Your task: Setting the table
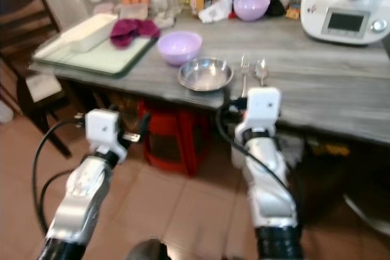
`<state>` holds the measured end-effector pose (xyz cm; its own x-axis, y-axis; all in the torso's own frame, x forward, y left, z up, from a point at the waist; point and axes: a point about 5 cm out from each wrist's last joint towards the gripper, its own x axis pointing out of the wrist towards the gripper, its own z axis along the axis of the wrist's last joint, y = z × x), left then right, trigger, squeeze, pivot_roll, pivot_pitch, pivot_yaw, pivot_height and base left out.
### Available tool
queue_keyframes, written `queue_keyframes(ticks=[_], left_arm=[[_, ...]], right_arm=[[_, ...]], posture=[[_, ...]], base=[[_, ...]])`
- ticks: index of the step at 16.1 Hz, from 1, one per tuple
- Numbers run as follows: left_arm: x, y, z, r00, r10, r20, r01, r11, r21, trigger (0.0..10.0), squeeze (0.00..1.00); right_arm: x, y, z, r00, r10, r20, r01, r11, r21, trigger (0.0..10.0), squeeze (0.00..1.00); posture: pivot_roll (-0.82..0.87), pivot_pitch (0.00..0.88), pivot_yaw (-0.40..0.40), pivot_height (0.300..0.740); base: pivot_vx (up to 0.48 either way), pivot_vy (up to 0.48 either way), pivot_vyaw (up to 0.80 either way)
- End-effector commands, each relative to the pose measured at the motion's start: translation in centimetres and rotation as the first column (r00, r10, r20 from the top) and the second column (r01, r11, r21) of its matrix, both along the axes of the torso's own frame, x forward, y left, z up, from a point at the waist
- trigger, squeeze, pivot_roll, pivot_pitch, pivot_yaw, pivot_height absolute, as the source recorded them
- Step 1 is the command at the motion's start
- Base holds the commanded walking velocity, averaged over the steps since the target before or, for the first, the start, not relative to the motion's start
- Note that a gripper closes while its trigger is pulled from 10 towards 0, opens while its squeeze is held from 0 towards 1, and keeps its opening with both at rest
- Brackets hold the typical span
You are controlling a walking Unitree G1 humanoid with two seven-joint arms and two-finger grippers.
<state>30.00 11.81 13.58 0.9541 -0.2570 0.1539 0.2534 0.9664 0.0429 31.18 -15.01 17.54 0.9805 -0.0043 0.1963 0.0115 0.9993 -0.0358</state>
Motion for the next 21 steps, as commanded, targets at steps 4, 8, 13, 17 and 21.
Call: queue_keyframes(ticks=[4, 8, 13, 17, 21], left_arm=[[0.0, 0.2, 0.2, 1.000, 0.006, 0.008, -0.006, 1.000, 0.018, 10.0, 0.00], [-0.1, 0.1, 0.1, 1.000, -0.003, 0.004, 0.003, 1.000, 0.023, 10.0, 0.00], [-0.6, 0.2, -1.0, 0.999, -0.046, -0.017, 0.046, 0.999, -0.014, 10.0, 0.00], [-0.8, -0.1, -1.4, 0.998, -0.056, -0.027, 0.055, 0.998, -0.039, 10.0, 0.00], [-0.6, -0.7, -1.7, 0.996, -0.077, -0.034, 0.074, 0.995, -0.062, 10.0, 0.00]], right_arm=[[0.1, 0.1, 0.3, 1.000, -0.006, 0.011, 0.006, 1.000, 0.014, 10.0, 0.00], [0.1, 0.0, 0.2, 1.000, -0.021, 0.003, 0.021, 1.000, 0.012, 10.0, 0.00], [0.1, -0.8, -1.0, 0.995, -0.073, -0.068, 0.075, 0.997, 0.026, 10.0, 0.00], [0.3, -0.4, -1.1, 0.994, -0.088, -0.065, 0.086, 0.996, -0.038, 10.0, 0.00], [0.1, -0.5, -1.8, 0.995, -0.073, -0.061, 0.068, 0.995, -0.076, 10.0, 0.00]], posture=[[-0.14, 0.105, 0.081, 0.740], [-0.14, 0.107, 0.081, 0.740], [-0.14, 0.113, 0.083, 0.740], [-0.14, 0.116, 0.083, 0.740], [-0.13, 0.119, 0.085, 0.740]], base=[[-0.354, 0.000, 0.00], [-0.350, 0.000, 0.00], [0.000, 0.000, 0.00], [0.000, 0.000, 0.00], [0.000, -0.394, 0.00]])
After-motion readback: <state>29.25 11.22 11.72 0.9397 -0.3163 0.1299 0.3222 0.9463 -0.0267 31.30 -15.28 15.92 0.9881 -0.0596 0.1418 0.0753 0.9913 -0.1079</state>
